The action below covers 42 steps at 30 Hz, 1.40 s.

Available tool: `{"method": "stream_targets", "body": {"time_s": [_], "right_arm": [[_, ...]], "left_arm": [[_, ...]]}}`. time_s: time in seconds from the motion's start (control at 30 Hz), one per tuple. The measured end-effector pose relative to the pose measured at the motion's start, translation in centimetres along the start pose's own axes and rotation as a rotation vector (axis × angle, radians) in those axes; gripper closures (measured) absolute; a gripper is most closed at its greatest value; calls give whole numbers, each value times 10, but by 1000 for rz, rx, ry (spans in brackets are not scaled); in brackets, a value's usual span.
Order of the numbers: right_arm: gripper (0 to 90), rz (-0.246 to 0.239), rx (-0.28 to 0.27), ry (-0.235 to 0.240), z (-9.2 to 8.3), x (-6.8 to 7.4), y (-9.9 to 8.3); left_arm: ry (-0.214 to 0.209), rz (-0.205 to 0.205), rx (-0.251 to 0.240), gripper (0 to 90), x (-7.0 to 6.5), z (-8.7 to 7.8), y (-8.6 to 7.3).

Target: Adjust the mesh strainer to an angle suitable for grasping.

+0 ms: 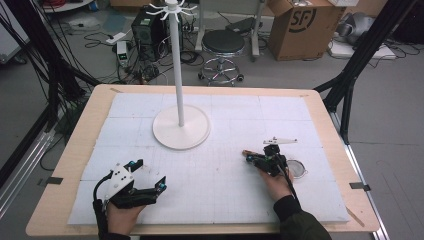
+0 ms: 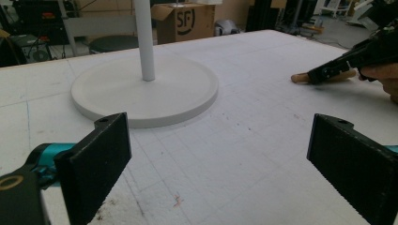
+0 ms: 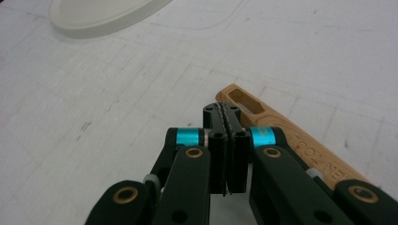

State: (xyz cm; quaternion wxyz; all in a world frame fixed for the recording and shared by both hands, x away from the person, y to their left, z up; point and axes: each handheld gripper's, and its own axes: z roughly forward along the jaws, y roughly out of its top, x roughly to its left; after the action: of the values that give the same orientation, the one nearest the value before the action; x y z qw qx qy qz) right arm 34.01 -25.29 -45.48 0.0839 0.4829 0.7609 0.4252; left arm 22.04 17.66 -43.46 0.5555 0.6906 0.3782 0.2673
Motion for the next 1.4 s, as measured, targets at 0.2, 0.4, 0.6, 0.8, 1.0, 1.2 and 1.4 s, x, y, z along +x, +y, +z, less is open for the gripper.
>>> {"method": "stream_targets", "body": {"time_s": [0.2, 0.4, 0.6, 0.8, 1.0, 1.2, 1.4], "right_arm": [[897, 24, -2, 5, 3, -4, 4], [898, 41, -42, 8, -17, -17, 3], [897, 87, -58, -98, -43, -47, -4], [897, 96, -37, -159, -55, -62, -10], [897, 90, -32, -186, -64, -59, -17], [897, 99, -7, -189, -62, -60, -22], [897, 103, -1, -178, -60, -55, -22]], "left_arm": [[-4, -11, 0, 72, 1, 0, 0], [-13, -26, 2, 72, 2, 1, -1], [-11, -20, 4, 72, 1, 1, 0], [-9, -22, 12, 72, 1, 2, -1], [-13, -23, 9, 72, 1, 2, -1], [-16, -19, 9, 72, 0, 2, 0], [-13, -21, 10, 72, 1, 2, -1]]}}
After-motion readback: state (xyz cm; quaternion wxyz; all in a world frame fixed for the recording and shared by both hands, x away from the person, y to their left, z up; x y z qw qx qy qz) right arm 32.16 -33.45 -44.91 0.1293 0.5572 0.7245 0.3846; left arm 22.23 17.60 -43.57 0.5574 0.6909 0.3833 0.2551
